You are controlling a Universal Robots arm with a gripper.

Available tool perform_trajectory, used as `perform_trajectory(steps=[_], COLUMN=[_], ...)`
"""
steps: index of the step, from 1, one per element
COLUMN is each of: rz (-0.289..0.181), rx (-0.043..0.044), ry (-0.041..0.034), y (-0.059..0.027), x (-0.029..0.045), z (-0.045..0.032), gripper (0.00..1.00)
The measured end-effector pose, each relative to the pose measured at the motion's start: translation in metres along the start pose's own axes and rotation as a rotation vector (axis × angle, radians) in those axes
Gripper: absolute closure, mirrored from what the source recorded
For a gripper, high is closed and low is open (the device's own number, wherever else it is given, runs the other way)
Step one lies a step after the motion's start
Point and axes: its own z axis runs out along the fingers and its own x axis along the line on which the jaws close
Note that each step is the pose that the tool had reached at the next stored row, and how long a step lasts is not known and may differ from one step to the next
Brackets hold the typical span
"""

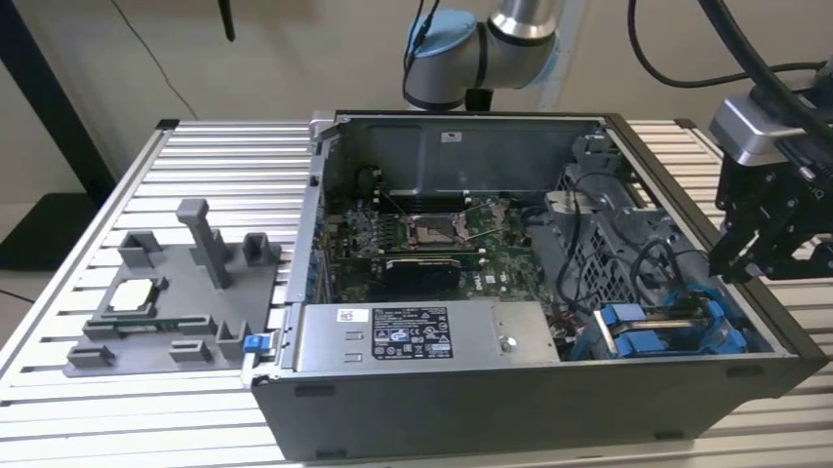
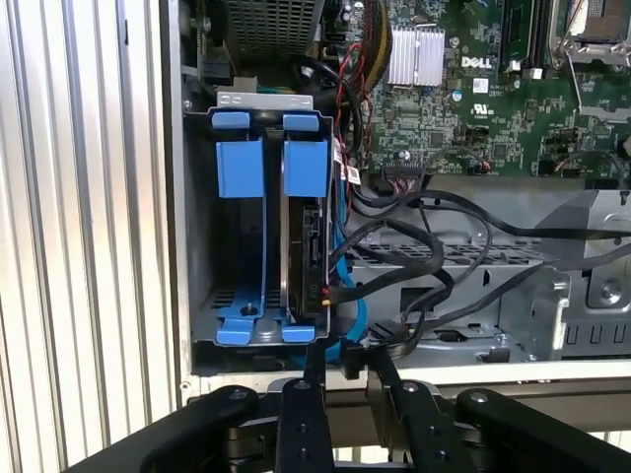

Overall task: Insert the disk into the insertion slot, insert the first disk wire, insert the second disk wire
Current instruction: 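Insert the second disk wire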

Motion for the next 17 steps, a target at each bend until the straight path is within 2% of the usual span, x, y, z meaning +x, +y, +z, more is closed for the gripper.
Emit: perform_trajectory(steps=[9,10,17], rz=[0.0,0.0,0.001], rx=[-0.0001,-0.0001,-0.0002], ry=[-0.0036,-0.005,-0.0151], y=[0.0008,0.001,0.002], x=[0.0004,0.0005,0.0009], z=[0.0029,0.0036,0.0066], gripper=[0.0,1.0,1.0])
